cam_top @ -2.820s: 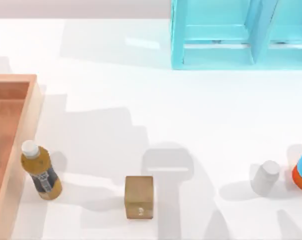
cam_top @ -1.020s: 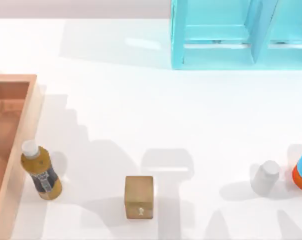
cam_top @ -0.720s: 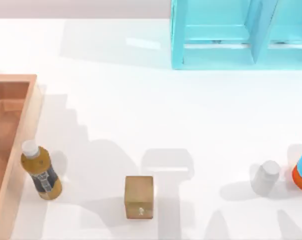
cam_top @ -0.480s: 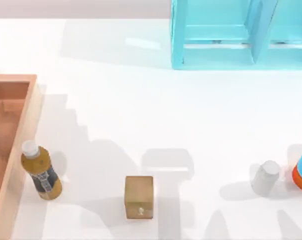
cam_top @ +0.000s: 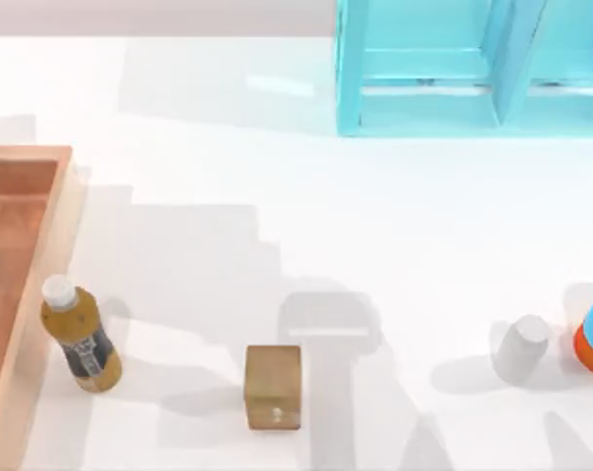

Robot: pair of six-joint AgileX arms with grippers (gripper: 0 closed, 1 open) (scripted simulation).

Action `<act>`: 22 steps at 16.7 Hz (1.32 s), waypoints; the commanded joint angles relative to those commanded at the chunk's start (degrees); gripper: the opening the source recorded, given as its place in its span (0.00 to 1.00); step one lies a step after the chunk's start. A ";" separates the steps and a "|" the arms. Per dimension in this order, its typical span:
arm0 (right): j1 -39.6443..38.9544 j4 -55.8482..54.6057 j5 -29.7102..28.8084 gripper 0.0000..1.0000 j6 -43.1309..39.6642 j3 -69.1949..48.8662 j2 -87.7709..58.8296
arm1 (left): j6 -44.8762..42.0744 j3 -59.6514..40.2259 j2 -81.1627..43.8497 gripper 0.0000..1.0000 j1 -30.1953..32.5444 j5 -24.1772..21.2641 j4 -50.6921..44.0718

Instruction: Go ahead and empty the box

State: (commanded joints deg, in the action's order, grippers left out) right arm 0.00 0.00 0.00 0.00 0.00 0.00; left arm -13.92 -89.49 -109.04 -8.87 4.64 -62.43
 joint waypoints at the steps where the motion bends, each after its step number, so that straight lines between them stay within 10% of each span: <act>1: 0.00 0.00 0.00 1.00 0.00 0.00 0.00 | 0.29 -2.82 0.92 0.00 0.76 0.82 -1.89; 12: 0.00 0.00 0.00 1.00 0.00 0.00 0.00 | -1.11 -17.41 -1.54 0.00 -3.26 -4.10 -22.42; 22: 0.00 0.00 0.00 1.00 0.00 0.00 0.00 | 5.23 -17.32 -4.47 0.00 3.27 -4.45 -20.12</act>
State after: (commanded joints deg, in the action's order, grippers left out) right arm 0.00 0.00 0.00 0.00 0.00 0.00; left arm -8.69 -106.81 -113.51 -5.60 0.18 -82.55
